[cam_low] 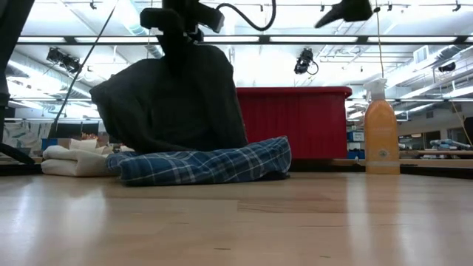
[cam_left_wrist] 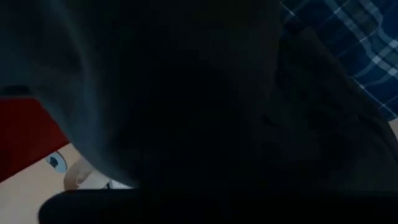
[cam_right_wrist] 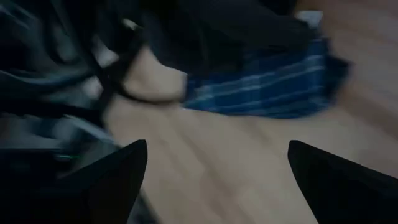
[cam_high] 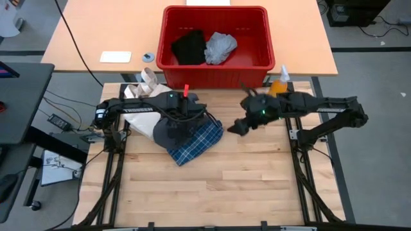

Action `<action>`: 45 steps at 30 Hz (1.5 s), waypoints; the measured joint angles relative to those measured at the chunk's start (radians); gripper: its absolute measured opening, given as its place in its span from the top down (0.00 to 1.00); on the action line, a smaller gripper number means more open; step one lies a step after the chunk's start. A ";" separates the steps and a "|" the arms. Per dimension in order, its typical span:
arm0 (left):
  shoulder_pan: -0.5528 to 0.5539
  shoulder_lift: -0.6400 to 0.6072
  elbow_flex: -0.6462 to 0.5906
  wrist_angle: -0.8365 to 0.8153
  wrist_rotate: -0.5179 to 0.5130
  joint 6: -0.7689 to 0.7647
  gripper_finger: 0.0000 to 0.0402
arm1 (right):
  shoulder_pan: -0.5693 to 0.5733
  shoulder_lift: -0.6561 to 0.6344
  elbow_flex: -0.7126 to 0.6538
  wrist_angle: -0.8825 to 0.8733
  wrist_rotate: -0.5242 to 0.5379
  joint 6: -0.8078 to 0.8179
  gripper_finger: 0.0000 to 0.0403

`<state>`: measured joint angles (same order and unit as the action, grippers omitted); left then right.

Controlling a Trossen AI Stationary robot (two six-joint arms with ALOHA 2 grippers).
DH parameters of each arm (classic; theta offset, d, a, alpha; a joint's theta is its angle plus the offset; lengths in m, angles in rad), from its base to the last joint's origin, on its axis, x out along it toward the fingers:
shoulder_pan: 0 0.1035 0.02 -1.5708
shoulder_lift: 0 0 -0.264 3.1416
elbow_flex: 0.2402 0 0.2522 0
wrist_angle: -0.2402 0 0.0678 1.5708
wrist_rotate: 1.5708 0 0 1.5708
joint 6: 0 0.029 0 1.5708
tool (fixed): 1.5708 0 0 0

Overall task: Fold Laundry from Bin
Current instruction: Remove the dark gray shorts from the red organizer bin

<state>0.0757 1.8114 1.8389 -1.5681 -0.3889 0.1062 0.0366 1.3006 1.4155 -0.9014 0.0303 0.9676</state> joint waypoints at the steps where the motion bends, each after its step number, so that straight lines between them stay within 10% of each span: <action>1: 0.000 0.000 0.000 0.001 0.000 -0.011 0.92 | 0.029 0.000 0.000 -0.009 0.042 -0.006 0.02; 11: 0.000 0.000 0.000 0.130 0.079 -0.069 0.92 | 0.354 0.006 -0.312 0.328 0.388 0.112 0.02; 16: 0.000 0.000 0.000 0.159 0.098 -0.069 0.92 | 0.388 0.024 -0.620 0.769 0.548 0.199 0.02; 21: 0.000 0.000 0.000 0.191 0.154 -0.069 0.91 | 0.339 0.146 -0.798 1.216 0.573 -0.056 0.05; 35: 0.006 0.000 0.000 0.201 0.177 -0.069 0.91 | 0.146 0.585 -0.501 1.457 0.461 -0.626 0.14; 45: 0.013 -0.008 0.083 0.190 0.188 -0.179 0.91 | 0.084 0.751 -0.370 1.493 0.433 -0.665 0.14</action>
<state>0.0887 1.8034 1.9222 -1.3784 -0.2013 -0.0728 0.1207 2.0516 1.0450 0.5912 0.4634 0.3027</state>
